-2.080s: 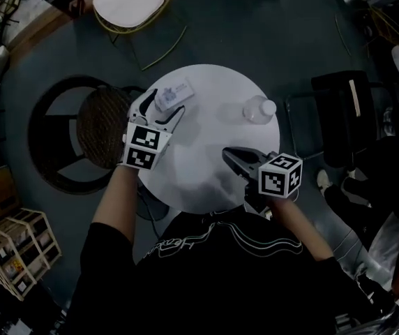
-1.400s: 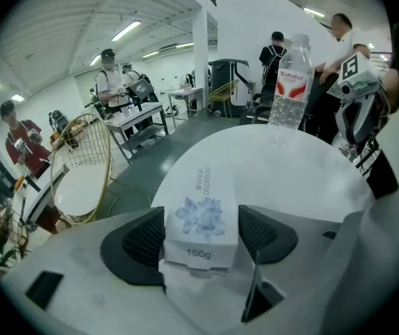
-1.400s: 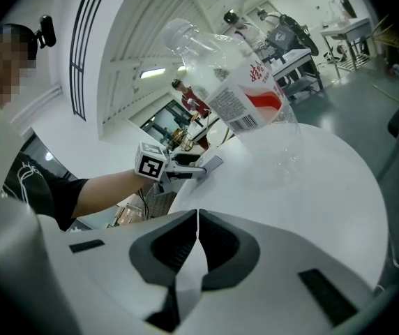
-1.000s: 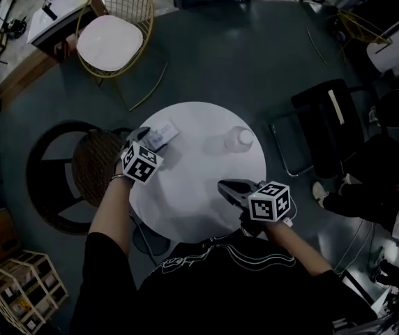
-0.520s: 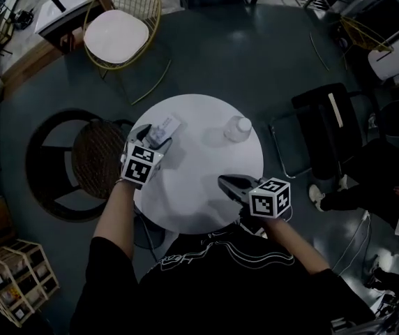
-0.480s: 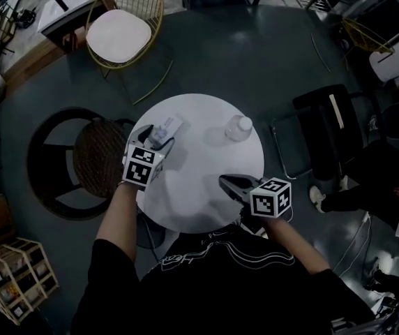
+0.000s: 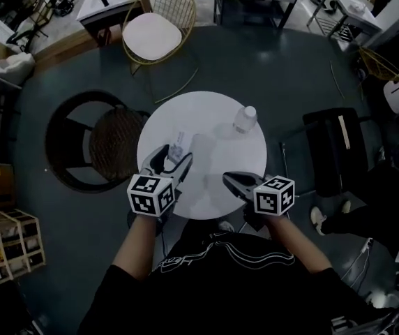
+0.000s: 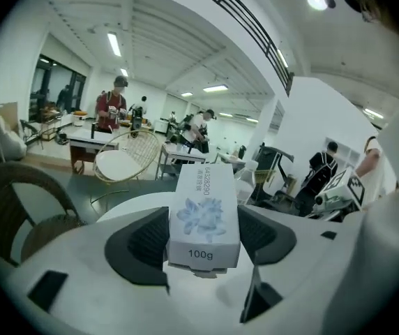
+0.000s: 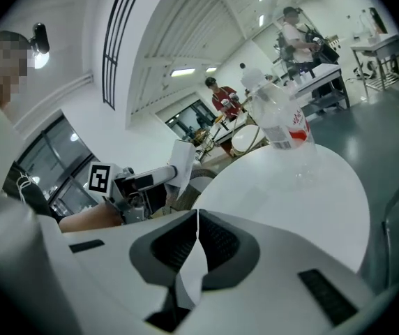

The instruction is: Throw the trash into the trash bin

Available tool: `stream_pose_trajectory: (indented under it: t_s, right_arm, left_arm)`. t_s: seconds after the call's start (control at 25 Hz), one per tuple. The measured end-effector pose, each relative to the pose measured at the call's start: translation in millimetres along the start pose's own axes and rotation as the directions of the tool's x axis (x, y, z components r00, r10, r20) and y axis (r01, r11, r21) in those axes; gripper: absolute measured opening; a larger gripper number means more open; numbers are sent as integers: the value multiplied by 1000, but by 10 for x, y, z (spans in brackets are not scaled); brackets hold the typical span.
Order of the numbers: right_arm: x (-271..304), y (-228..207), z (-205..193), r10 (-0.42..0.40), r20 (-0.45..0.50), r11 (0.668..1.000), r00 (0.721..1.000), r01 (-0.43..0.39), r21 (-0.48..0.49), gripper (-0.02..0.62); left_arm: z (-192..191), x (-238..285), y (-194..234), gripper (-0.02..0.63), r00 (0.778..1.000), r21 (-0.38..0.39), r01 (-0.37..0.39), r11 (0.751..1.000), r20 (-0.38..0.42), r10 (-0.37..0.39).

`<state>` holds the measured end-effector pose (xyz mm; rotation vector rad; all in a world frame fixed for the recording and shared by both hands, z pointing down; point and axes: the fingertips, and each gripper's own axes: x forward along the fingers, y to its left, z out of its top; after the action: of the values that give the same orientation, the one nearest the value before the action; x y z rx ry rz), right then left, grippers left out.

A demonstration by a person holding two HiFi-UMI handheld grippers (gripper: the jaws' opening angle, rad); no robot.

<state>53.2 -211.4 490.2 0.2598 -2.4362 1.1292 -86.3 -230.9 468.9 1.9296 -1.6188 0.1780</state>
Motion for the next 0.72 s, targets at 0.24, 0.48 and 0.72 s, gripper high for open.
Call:
stream_pose_trajectory:
  t_s: [0.24, 0.48, 0.72]
  right_arm:
    - [-229, 349, -53, 71, -5, 994, 997, -71, -85, 35]
    - [-518, 716, -199, 140, -24, 977, 990, -142, -160, 35]
    - [-603, 1034, -444, 218, -73, 954, 973, -228, -195, 35]
  left_arm:
    - [59, -768, -471, 301, 988, -118, -43, 992, 143, 60]
    - [-32, -1336, -955, 301, 966, -300, -5, 954, 244, 82]
    - [-245, -1905, -1196, 301, 935, -348, -55, 936, 310, 170]
